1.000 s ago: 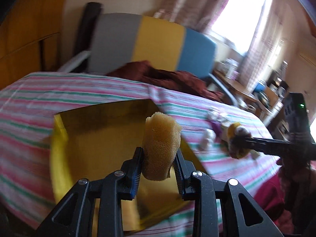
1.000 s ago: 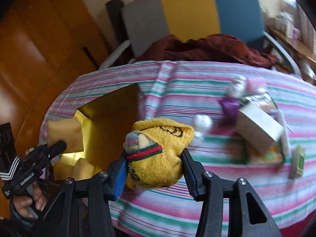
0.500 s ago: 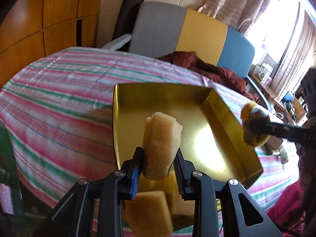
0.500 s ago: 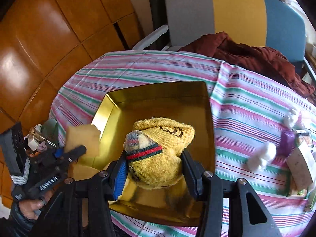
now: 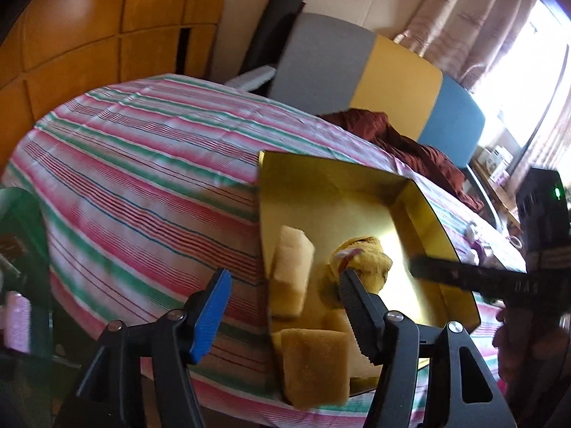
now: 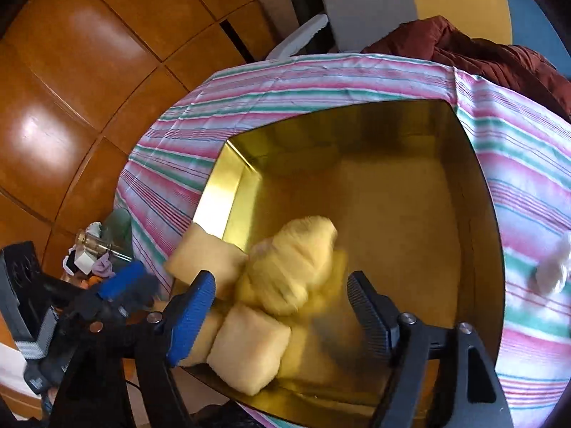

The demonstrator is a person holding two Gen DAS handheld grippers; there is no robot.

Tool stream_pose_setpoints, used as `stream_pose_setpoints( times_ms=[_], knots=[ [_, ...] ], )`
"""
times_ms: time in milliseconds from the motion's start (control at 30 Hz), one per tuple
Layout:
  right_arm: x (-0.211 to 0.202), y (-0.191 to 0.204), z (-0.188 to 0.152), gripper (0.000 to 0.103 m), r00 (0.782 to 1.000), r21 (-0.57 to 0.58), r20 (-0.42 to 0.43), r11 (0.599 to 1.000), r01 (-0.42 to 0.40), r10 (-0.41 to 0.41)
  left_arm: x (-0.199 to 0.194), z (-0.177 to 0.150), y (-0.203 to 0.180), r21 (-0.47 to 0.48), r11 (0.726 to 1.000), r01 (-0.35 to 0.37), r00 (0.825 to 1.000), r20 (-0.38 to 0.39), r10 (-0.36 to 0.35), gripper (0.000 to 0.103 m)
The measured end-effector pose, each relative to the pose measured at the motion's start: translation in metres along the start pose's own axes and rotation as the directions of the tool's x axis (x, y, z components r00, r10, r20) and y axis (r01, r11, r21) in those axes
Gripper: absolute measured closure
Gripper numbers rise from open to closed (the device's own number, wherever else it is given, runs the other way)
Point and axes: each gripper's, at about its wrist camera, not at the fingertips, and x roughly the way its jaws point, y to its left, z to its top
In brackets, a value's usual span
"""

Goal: Organize objects
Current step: 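Place the sponge and the yellow sock into the gold tray, opening both tools, then move both tools back toward the remaining items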

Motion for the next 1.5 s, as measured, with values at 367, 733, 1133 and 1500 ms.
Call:
stream_pose_setpoints(
  times_ms=[367,733,1133,1500],
  knots=[
    [-0.033,0.004,-0.028,0.022,0.986,-0.065,0.099,0.988,0.139,-0.133,-0.023,0.012,-0.026,0.067,0.995,-0.075,0.992,0.103,0.068,0.03],
    [-0.063,0.008,-0.04,0.02,0.934,-0.108,0.236,0.948,0.301,-0.269,-0.032,0.01,-0.064,0.165,0.983,-0.085,0.989,0.134,0.063,0.027],
    [-0.095,-0.038,-0.047,0.019,0.898,0.006,0.28,0.936,0.353,-0.34,-0.024,0.002,-0.104,0.25,0.968,-0.032,0.995,0.101,0.007,0.026],
    [-0.116,-0.095,-0.061,0.019,0.874,0.135,0.263,0.912,0.386,-0.409,-0.012,-0.004,-0.138,0.318,0.948,0.015,0.998,0.056,-0.035,0.022]
  ],
)
